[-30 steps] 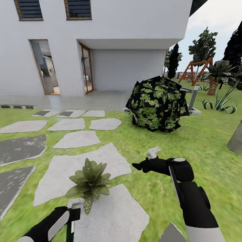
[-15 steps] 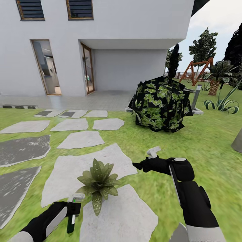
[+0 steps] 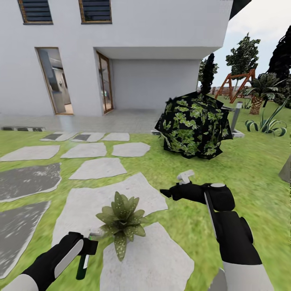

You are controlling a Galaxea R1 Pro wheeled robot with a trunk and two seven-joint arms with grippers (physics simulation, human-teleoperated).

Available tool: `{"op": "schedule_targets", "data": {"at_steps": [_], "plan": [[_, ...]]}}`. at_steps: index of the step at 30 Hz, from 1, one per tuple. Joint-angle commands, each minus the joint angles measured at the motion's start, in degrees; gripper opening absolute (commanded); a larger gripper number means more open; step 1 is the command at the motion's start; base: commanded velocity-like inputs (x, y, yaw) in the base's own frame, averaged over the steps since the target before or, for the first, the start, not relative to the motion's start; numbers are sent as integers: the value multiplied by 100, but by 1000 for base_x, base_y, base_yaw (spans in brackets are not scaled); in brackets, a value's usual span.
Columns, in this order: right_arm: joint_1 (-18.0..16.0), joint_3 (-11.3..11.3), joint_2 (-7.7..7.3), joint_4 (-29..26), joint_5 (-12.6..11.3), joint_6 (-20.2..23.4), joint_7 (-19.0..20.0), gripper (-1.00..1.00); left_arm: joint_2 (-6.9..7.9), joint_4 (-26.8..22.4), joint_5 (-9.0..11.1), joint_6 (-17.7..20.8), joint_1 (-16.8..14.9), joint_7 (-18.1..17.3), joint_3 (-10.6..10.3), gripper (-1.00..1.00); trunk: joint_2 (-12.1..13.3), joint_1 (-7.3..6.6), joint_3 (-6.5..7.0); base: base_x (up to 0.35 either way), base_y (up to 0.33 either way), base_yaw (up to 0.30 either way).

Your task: Pick up the pesticide atomizer in the garden and spray insectifuge to fully cover both potted plants in the garden.

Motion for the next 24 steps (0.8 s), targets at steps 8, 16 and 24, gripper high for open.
{"op": "schedule_targets", "data": {"at_steps": [8,16,24], "plan": [[-8,7,19,-6,60,28,53,100,-196,46,5,-45,-3,-64,-55,-100,-3,0,-6,134,215,-258],[7,8,14,-6,60,23,53,100,-217,411,14,-63,-5,-91,-51,-100,-3,0,-6,-117,12,-93],[18,8,17,-6,60,22,51,100,-215,837,6,-321,-4,-121,-50,-100,-3,0,-6,-80,0,-3]]}}
